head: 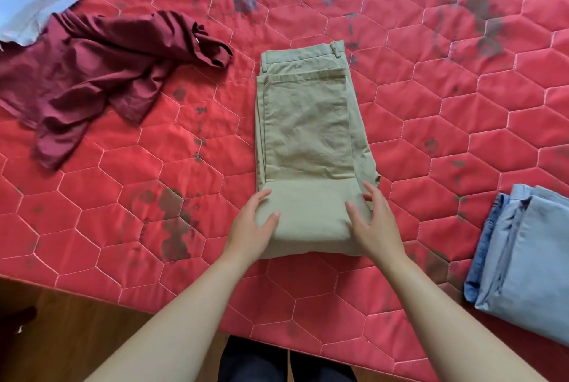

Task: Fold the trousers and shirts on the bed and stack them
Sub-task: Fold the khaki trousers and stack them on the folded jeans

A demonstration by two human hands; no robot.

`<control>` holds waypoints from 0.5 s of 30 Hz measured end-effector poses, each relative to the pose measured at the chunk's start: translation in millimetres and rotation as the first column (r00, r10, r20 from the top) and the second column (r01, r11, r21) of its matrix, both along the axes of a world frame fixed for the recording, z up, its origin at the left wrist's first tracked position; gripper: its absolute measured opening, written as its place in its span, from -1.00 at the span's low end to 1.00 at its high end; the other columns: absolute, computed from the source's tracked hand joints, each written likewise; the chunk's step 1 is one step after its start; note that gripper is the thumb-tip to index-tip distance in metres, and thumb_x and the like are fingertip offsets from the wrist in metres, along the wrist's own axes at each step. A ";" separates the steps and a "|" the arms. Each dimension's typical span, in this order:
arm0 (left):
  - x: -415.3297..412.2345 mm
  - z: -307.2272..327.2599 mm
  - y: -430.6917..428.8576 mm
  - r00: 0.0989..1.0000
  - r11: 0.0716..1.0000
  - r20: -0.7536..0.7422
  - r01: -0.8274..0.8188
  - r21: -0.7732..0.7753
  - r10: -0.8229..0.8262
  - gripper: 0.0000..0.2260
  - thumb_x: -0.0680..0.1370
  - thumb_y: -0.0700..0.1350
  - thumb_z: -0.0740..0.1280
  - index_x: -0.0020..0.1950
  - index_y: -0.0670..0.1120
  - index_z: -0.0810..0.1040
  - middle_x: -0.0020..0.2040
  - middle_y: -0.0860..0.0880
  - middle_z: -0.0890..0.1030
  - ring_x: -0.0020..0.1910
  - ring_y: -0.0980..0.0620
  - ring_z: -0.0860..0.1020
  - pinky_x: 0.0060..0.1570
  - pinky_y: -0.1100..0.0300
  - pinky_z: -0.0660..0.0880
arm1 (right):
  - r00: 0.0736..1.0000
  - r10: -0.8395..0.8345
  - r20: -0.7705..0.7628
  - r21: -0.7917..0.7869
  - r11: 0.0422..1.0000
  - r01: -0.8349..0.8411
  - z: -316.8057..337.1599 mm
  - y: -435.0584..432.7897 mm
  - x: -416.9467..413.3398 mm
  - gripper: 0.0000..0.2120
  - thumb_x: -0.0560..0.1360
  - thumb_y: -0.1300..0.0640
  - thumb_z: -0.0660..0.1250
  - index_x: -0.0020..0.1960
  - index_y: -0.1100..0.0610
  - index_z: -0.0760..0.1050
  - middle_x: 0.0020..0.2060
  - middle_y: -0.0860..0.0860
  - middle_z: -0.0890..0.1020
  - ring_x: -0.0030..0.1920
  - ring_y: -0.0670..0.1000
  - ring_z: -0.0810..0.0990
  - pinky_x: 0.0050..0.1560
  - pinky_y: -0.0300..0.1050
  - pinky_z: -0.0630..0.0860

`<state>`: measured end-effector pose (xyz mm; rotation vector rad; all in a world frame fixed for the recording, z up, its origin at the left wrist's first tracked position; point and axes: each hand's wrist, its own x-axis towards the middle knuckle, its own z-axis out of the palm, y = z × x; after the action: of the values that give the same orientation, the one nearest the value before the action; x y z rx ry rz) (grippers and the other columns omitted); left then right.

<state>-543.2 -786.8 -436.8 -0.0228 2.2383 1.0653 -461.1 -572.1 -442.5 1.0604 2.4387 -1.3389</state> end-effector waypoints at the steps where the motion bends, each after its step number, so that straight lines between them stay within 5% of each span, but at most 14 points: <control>1: 2.9 -0.2 -4.0 0.999 0.999 0.001 -0.043 0.033 0.043 -0.63 0.52 -0.07 0.33 0.31 0.11 0.39 0.23 0.15 0.48 0.25 0.15 0.43 0.17 0.32 0.30 | 0.999 -0.045 -0.024 -0.015 0.999 0.045 0.2 -2.0 5.3 -0.45 0.48 -0.05 0.32 0.40 0.05 0.28 0.20 -0.01 0.48 0.18 -0.06 0.44 0.11 -0.31 0.28; 3: 11.7 -0.6 -12.7 0.998 0.997 0.003 -0.066 0.049 0.066 -0.62 0.52 -0.05 0.33 0.31 0.13 0.39 0.22 0.21 0.48 0.21 0.22 0.44 0.16 0.33 0.35 | 0.992 -0.117 -0.055 -0.049 0.992 0.114 1.4 -8.6 22.7 -0.40 0.40 -0.18 0.30 0.38 -0.01 0.29 0.14 -0.12 0.50 0.12 -0.16 0.45 0.05 -0.39 0.32; 5: 22.4 0.4 -20.3 0.999 0.999 -0.010 -0.035 0.031 0.035 -0.65 0.52 -0.02 0.32 0.30 0.15 0.39 0.19 0.36 0.44 0.19 0.35 0.40 0.10 0.53 0.28 | 0.989 -0.139 -0.043 -0.079 0.988 0.136 0.7 -16.7 42.4 -0.42 0.40 -0.19 0.36 0.35 -0.05 0.31 0.14 -0.17 0.52 0.11 -0.23 0.48 0.01 -0.48 0.33; 8: 35.8 4.2 -25.8 1.000 1.000 -0.009 0.007 -0.004 -0.007 -0.67 0.54 -0.02 0.31 0.29 0.16 0.40 0.13 0.45 0.38 0.13 0.42 0.36 0.02 0.66 0.20 | 0.989 -0.146 0.004 -0.064 0.987 0.146 -3.0 -26.6 59.3 -0.48 0.43 -0.10 0.38 0.34 -0.05 0.32 0.12 -0.13 0.57 0.09 -0.14 0.54 -0.01 -0.28 0.41; 15: 47.7 14.9 -15.1 0.992 0.992 -0.129 -0.014 -0.123 -0.002 -0.76 0.57 -0.11 0.25 0.23 0.03 0.47 0.10 0.20 0.54 0.14 0.11 0.50 0.04 0.35 0.31 | 0.983 -0.184 -0.005 0.094 0.979 0.183 -3.7 -28.0 60.1 -0.61 0.45 -0.12 0.33 0.24 -0.11 0.35 -0.02 0.04 0.64 -0.05 0.14 0.60 -0.16 -0.10 0.39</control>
<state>-495.6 -801.9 -421.8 -0.0145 2.4197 0.9533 -401.0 -600.1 -446.1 1.3391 2.4751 -1.2806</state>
